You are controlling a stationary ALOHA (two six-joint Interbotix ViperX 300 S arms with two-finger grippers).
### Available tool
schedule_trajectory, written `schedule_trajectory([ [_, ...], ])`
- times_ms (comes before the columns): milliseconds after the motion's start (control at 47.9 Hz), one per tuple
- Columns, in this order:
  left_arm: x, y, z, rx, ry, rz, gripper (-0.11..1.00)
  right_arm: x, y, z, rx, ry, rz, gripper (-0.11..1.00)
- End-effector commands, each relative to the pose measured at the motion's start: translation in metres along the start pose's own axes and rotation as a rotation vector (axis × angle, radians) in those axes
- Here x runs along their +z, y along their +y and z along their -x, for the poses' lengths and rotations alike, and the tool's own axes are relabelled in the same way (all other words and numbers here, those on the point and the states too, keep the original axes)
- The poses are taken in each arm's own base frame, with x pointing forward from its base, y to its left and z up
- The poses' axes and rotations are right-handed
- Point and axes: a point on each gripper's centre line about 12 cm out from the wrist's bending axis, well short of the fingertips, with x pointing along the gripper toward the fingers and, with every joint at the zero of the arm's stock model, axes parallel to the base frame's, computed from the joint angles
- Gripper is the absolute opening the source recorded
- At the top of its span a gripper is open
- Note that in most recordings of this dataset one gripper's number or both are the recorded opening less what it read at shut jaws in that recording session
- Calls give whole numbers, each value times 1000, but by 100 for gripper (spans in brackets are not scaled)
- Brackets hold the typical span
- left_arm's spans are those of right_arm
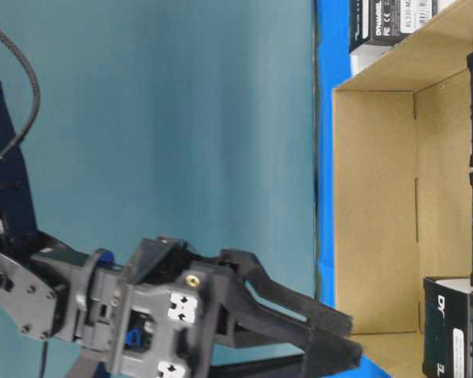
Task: Pick the box from inside the cardboard box.
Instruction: 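Lower the open right gripper into the cardboard box around the servo box, then close the right gripper on the black-and-white servo box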
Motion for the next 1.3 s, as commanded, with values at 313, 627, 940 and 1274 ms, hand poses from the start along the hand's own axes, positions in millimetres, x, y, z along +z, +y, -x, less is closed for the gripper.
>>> schedule_trajectory([
  [313, 13, -1, 6, -3, -34, 0, -6, -7, -2, -39, -17, 35, 1, 99],
  [627, 13, -1, 6, -5, -34, -4, -6, -8, -6, -45, -34, 21, -19, 99],
  [940, 13, -1, 6, -4, -35, -1, -6, -8, -7, -45, -35, 20, -22, 99],
  [1274, 13, -1, 6, -4, -35, 0, -6, -10, -16, -45, -60, 27, -20, 99],
])
